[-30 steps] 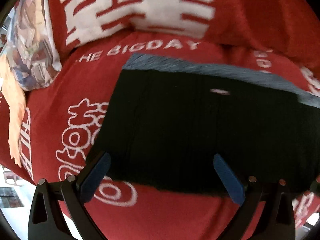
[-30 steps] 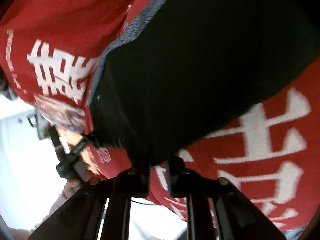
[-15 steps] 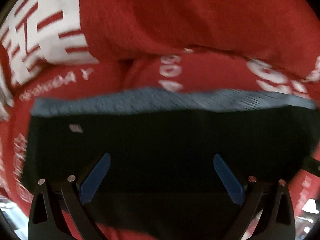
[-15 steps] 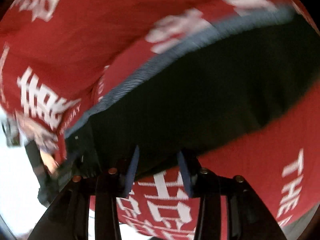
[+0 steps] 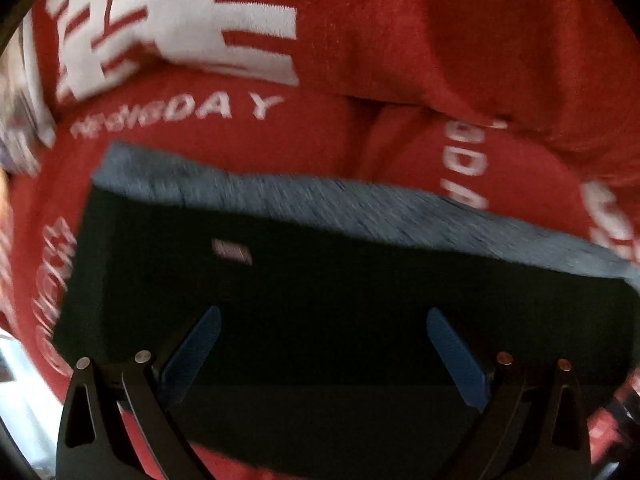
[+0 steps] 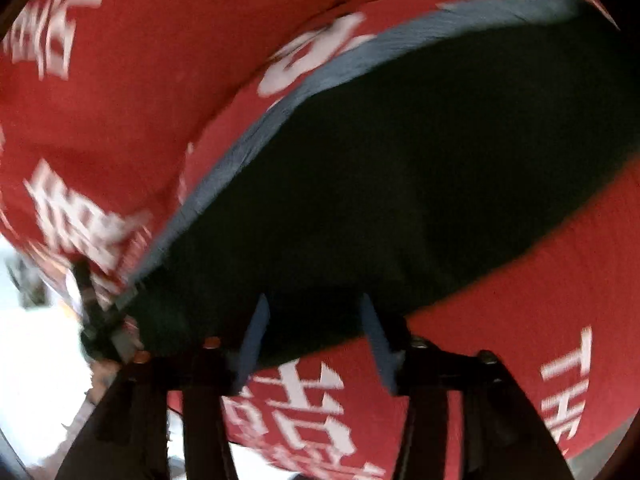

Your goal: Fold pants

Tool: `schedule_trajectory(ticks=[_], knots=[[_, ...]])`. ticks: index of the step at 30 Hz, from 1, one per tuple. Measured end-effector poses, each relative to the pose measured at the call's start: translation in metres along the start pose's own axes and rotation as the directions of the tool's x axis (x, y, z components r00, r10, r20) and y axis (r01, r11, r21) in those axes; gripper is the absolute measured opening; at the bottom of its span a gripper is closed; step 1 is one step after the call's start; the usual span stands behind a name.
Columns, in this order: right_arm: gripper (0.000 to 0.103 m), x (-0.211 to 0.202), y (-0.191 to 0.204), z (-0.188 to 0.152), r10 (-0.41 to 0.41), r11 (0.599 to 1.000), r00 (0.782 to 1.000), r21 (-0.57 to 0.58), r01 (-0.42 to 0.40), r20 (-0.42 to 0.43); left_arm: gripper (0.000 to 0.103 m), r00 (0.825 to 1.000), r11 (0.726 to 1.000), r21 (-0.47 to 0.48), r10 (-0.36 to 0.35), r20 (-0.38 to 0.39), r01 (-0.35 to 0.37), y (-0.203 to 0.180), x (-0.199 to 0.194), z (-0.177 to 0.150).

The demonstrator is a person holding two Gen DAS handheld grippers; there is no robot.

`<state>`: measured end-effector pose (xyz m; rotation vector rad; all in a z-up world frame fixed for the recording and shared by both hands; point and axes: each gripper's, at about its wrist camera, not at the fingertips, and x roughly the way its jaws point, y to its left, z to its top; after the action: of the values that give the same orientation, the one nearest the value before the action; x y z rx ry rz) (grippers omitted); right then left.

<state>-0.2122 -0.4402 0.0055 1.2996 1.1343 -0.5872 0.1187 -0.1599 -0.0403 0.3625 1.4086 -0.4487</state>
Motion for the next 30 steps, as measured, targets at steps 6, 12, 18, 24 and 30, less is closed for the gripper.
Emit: schedule_trajectory(ticks=[6, 12, 18, 24, 30], knots=[[0.058, 0.009, -0.03, 0.005, 0.276, 0.942, 0.961, 0.198, -0.269, -0.008, 0.103, 0.997, 0.987, 0.158, 0.004, -0.074, 0.008, -0.031, 0.006, -0.069], [0.057, 0.063, -0.008, 0.0, 0.35, 0.923, 0.927, 0.221, -0.315, -0.137, 0.103, 0.997, 0.994, 0.09, -0.051, -0.055, 0.056, -0.019, 0.009, -0.081], [0.007, 0.05, 0.014, -0.006, 0.171, 0.985, 0.98, 0.048, -0.167, -0.097, 0.103, 0.999, 0.987, 0.162, -0.014, -0.044, 0.02, -0.024, 0.004, -0.086], [0.028, 0.001, -0.025, -0.011, 0.173, 0.982, 0.983, 0.089, -0.168, -0.057, 0.103, 0.999, 0.991, 0.136, 0.018, -0.043, -0.012, -0.028, 0.009, -0.087], [0.046, -0.105, -0.118, 0.039, -0.117, 0.963, 0.958, 0.265, 0.045, 0.261, 0.103, 0.999, 0.991, 0.13, 0.021, -0.04, -0.015, -0.036, 0.006, -0.092]])
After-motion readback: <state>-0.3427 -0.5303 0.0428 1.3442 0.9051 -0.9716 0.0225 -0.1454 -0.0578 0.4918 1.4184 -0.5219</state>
